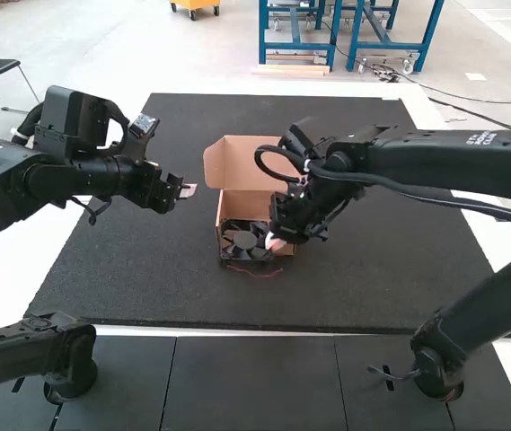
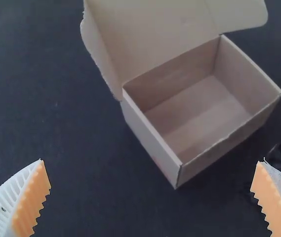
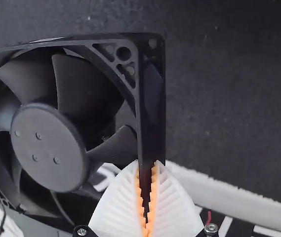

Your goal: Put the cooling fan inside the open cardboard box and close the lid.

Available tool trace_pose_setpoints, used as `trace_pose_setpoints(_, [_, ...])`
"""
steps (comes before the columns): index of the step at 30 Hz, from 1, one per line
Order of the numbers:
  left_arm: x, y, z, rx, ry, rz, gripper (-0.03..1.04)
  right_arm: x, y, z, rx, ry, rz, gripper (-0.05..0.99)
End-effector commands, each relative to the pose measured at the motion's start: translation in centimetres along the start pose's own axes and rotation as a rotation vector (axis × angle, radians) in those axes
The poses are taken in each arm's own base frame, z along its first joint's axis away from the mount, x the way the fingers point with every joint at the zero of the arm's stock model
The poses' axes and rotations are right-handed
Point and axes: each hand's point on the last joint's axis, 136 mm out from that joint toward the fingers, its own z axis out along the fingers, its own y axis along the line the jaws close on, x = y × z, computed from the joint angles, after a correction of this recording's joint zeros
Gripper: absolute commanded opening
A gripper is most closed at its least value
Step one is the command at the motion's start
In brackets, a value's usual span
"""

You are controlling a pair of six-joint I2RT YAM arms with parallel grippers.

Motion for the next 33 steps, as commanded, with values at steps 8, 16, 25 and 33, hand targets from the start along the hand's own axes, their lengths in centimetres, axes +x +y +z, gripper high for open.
trace_pose_setpoints(8, [-1.0,0.2,-0.5,-0.015,-0.046,-0.006,0.96,-7.3,-0.3,-0.4,0.082,-0.196,-0.02,-0.02])
trace_pose_setpoints(16, [-1.0,0.2,-0.5,-0.015,-0.046,-0.006,0.96,-11.5,-3.4,-1.6,0.15,-0.305,0.018,-0.02])
trace_pose_setpoints(25, [-1.0,0.2,-0.4,-0.015,-0.049,-0.009,0.96,-13.2,-4.4,-1.6,0.156,-0.306,-0.008,-0.02])
trace_pose_setpoints(33, [-1.0,0.2,-0.4,-0.015,-0.049,-0.009,0.96,-13.2,-2.3,-0.5,0.115,-0.217,-0.08,-0.02])
